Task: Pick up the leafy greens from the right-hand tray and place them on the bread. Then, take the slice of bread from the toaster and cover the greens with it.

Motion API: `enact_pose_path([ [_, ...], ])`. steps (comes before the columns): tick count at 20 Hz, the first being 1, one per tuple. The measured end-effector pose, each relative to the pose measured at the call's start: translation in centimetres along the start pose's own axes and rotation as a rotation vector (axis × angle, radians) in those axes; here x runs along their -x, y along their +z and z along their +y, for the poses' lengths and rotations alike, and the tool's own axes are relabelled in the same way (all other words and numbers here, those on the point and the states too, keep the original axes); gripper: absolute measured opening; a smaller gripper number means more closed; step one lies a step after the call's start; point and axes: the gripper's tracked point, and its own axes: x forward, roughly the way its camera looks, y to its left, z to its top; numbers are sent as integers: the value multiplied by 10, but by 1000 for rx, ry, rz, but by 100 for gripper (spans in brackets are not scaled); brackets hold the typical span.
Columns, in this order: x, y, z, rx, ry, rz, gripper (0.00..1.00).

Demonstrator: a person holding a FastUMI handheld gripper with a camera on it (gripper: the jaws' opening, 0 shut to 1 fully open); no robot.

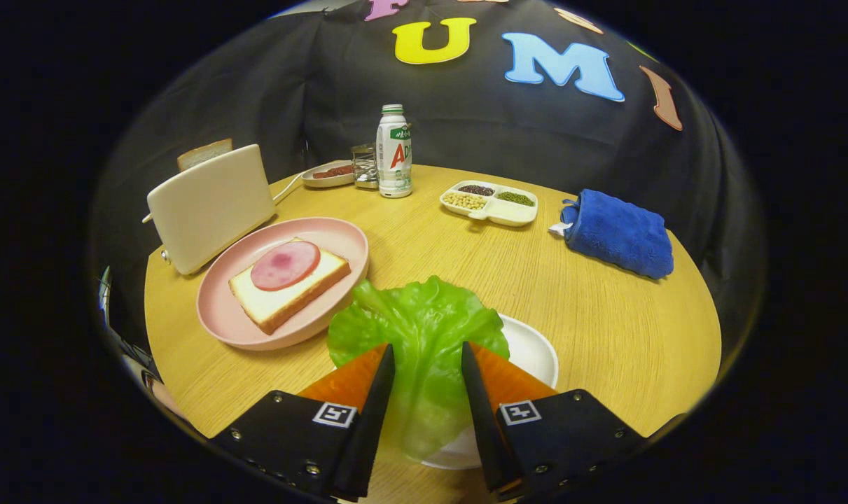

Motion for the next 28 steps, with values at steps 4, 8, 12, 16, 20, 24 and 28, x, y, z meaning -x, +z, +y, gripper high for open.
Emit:
enact_pose_path([
  [4,-2,-1,2,61,-46,-14,3],
  [8,0,4,2,70,-67,-29,3],
  [12,10,24,-3,-23,-55,-80,3],
  [16,22,42,-6,-64,-50,-130,3],
  [20,35,63,8,-66,-21,-195,3],
  [24,38,86,48,-47,48,-252,3],
  [28,25,100,96,15,111,-269,3],
])
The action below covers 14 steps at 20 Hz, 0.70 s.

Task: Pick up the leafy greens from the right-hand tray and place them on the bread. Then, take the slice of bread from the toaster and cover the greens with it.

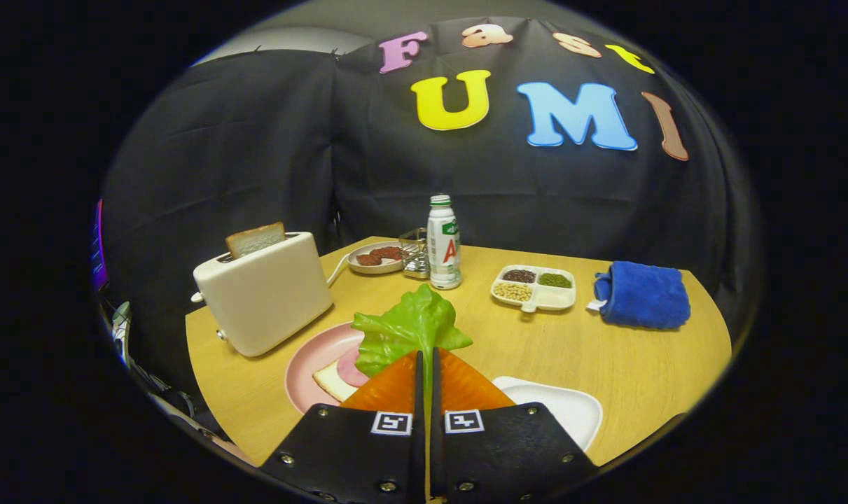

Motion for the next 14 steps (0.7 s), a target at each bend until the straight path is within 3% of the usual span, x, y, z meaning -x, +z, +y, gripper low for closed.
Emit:
enact_pose_path([
  [8,-53,-24,59,29,90,88,3],
  [14,-68,-43,59,34,69,138,3],
])
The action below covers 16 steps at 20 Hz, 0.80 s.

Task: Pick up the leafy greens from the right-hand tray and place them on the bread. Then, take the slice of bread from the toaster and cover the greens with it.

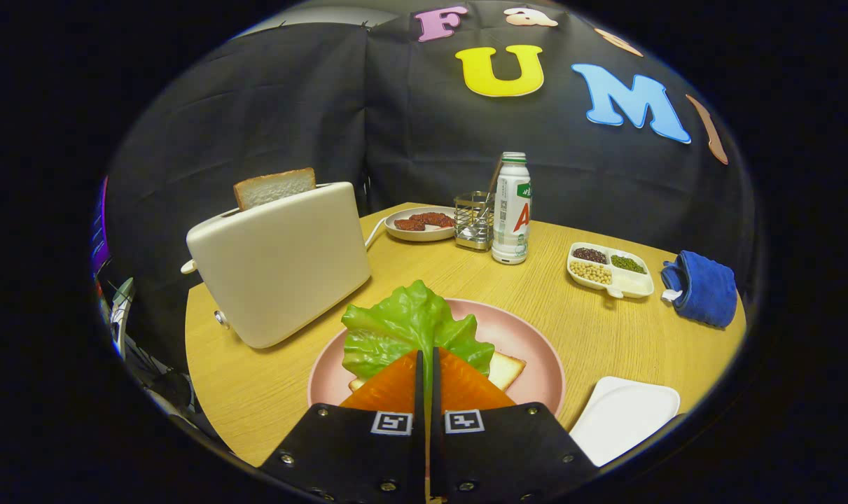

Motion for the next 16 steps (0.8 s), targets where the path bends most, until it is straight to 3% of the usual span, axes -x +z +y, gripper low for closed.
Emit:
enact_pose_path([
  [8,-8,-9,2,18,-23,28,8],
  [13,-4,0,11,24,-16,4,28],
  [16,2,13,20,28,-9,-28,28],
])
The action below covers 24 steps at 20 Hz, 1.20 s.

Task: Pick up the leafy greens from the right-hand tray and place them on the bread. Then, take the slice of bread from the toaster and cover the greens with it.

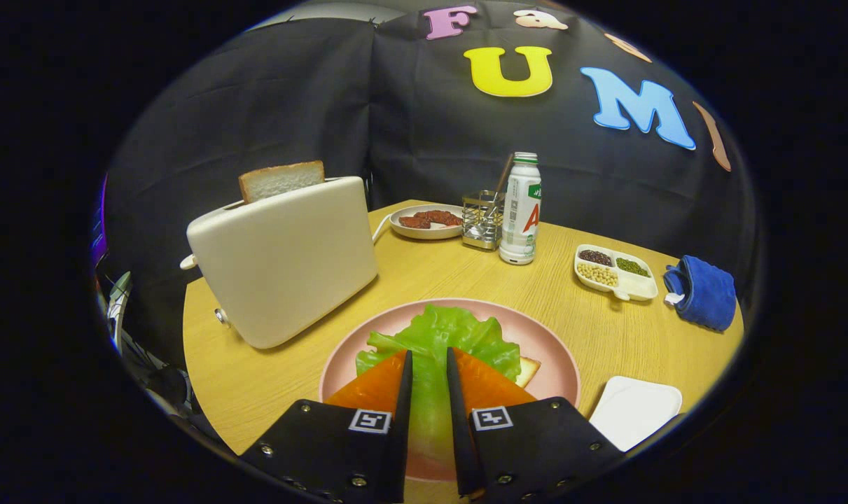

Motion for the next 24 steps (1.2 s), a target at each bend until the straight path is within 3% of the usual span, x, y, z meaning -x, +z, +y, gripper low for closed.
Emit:
enact_pose_path([
  [8,15,63,42,45,31,-151,28],
  [15,21,117,93,36,107,-276,28],
  [24,14,153,148,-5,145,-386,27],
])
